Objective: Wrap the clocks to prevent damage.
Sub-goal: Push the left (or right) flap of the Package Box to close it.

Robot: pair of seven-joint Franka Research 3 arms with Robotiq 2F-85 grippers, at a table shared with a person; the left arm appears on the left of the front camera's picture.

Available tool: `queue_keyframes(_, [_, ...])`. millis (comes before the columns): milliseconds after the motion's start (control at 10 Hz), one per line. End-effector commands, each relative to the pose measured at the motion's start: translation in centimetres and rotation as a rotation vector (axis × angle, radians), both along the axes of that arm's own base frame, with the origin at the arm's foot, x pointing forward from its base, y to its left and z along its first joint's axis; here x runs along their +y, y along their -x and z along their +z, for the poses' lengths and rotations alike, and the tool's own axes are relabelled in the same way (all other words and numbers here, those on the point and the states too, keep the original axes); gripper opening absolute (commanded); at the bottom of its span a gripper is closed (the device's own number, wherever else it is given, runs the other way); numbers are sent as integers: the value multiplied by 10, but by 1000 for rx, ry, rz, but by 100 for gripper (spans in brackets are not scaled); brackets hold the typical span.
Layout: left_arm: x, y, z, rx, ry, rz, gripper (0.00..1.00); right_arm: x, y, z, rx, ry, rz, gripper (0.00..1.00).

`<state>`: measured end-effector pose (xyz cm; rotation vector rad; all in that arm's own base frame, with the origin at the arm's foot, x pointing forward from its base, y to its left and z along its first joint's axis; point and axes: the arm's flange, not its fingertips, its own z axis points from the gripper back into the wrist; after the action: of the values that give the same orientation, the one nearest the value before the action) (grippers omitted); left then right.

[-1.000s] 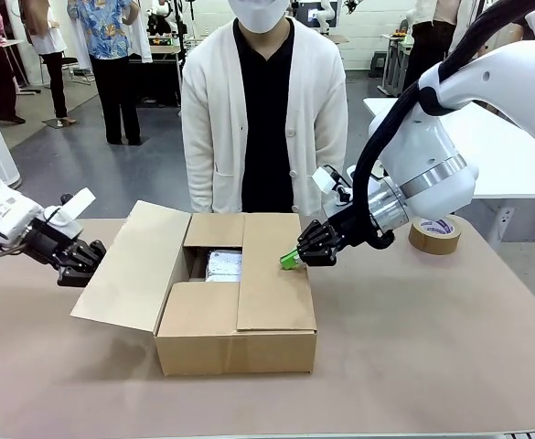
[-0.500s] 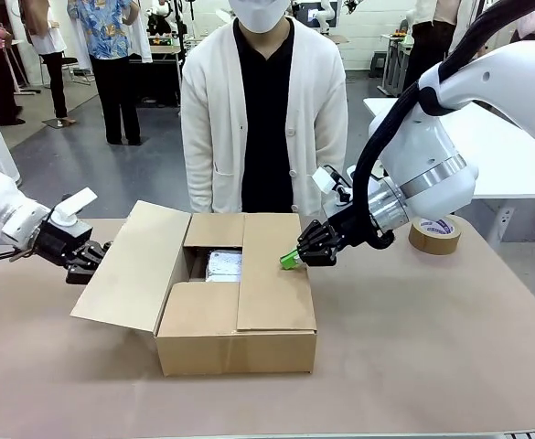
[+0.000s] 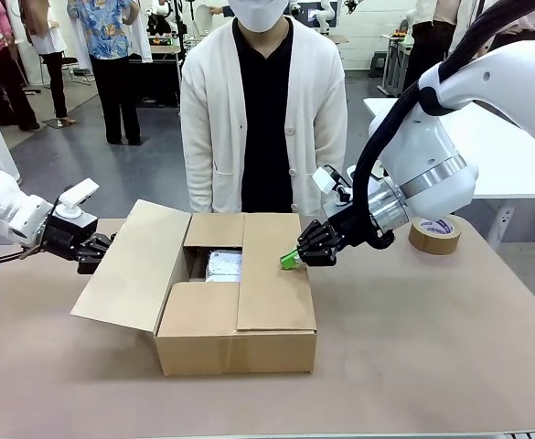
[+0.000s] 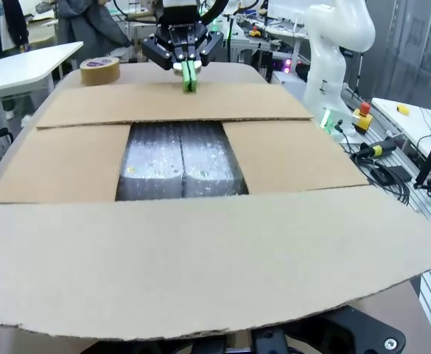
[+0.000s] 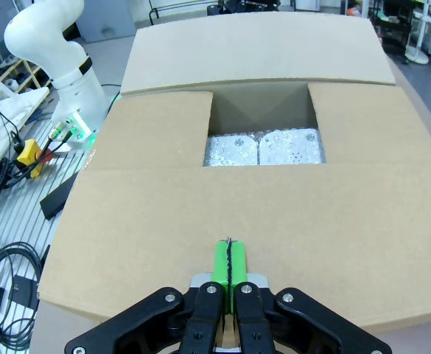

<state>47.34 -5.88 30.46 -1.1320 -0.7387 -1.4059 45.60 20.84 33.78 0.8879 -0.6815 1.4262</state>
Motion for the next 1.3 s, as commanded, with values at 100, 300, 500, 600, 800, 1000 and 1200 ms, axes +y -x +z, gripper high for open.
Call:
queue_keyframes(100, [-11, 7, 12, 20, 58, 21, 0, 1, 1, -5, 11, -2, -11, 1])
queue_keyframes(300, [-24, 7, 23, 10, 58, 6, 0, 1, 1, -5, 11, -2, -11, 1])
queue_keyframes(500, [-39, 12, 29, -8, 53, -13, 0, 1, 1, -5, 11, -2, -11, 1])
queue_keyframes(600, [-47, 15, 31, -22, 39, -18, 0, 1, 1, -5, 11, -2, -11, 1])
queue_keyframes(800, [-65, 16, 38, -48, -2, -22, 0, 1, 1, -5, 11, -2, -11, 1])
queue_keyframes(1000, [-83, 20, 41, -128, -61, 10, 0, 1, 1, -5, 11, -2, -11, 1])
queue_keyframes(1200, [-98, 18, 43, -193, -98, 32, 0, 1, 1, -5, 11, -2, -11, 1])
